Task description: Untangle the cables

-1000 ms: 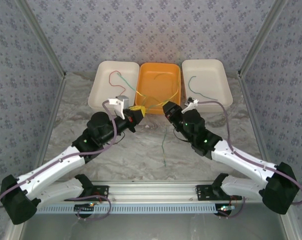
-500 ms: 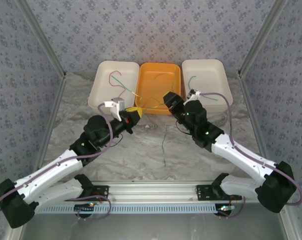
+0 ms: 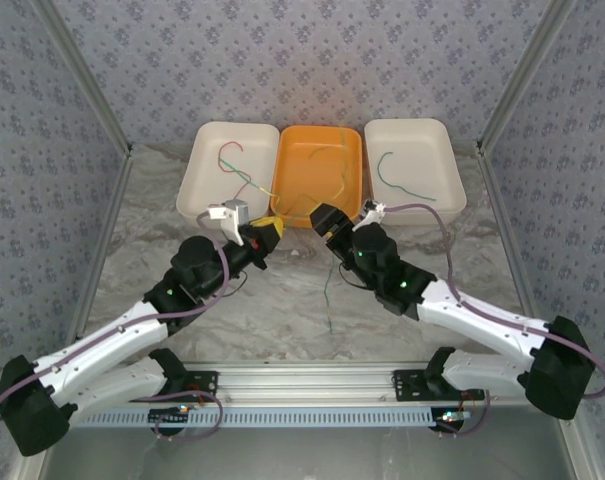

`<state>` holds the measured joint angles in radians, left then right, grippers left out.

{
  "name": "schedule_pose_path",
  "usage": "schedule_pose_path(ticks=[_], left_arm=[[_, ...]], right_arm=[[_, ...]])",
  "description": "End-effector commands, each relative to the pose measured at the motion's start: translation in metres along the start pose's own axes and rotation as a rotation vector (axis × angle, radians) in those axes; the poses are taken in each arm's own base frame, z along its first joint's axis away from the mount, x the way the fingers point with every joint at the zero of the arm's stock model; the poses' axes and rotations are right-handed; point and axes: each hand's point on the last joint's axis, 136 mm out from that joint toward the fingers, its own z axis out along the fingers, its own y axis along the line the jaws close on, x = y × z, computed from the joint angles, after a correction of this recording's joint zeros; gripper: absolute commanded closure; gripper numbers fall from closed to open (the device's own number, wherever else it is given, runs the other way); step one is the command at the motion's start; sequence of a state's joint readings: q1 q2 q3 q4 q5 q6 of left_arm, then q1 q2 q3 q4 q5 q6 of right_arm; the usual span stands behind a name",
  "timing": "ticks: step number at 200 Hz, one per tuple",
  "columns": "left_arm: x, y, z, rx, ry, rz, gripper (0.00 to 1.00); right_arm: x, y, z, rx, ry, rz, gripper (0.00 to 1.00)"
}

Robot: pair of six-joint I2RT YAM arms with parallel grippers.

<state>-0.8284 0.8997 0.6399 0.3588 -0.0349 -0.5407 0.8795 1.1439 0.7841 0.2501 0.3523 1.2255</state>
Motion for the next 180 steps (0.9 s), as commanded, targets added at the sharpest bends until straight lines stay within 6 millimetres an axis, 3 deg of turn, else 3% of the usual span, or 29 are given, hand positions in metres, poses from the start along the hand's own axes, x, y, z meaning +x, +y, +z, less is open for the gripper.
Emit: schedule_pose_path(ticks=[1,28,67,94,122,130,143,149,160,180], left_arm=[[-0.017,-0.014,-0.009,0.052,-0.071,-0.022,1.00],[-0.017,-0.015,-0.012,0.062,-0.076,-0.031,1.00],[-0.015,-0.018,-0.013,0.077,-0.073,-0.039,1.00],[-0.013,-0.018,-0.014,0.079,-0.072,-0.047,1.00],[-0.008,-0.009,-0.014,0.028,-0.046,-0.067,1.00],[-0.005,-0.001,-0.015,-0.023,-0.023,-0.075,0.88],[0.002,0.014,-0.017,-0.116,0.027,-0.082,0.45],[0.006,0.021,-0.019,-0.158,0.049,-0.090,0.31],[0.016,0.035,-0.027,-0.239,0.089,-0.106,0.23],[0.034,0.061,-0.049,-0.368,0.141,-0.133,0.22]], right_arm=[[-0.011,0.020,0.005,-0.034,-0.013,0.064,0.34],[-0.008,0.015,0.015,-0.041,-0.016,0.105,0.41],[-0.013,0.022,0.025,-0.039,-0.022,0.112,0.82],[-0.027,0.025,0.026,-0.029,-0.049,0.066,0.99],[-0.047,0.023,0.028,0.020,-0.069,-0.043,1.00],[-0.054,0.020,0.030,0.047,-0.071,-0.088,1.00],[-0.073,0.013,0.032,0.100,-0.096,-0.181,1.00],[-0.082,0.009,0.033,0.129,-0.112,-0.230,1.00],[-0.096,0.000,0.039,0.183,-0.129,-0.313,1.00],[-0.122,-0.014,0.055,0.213,-0.165,-0.399,1.00]])
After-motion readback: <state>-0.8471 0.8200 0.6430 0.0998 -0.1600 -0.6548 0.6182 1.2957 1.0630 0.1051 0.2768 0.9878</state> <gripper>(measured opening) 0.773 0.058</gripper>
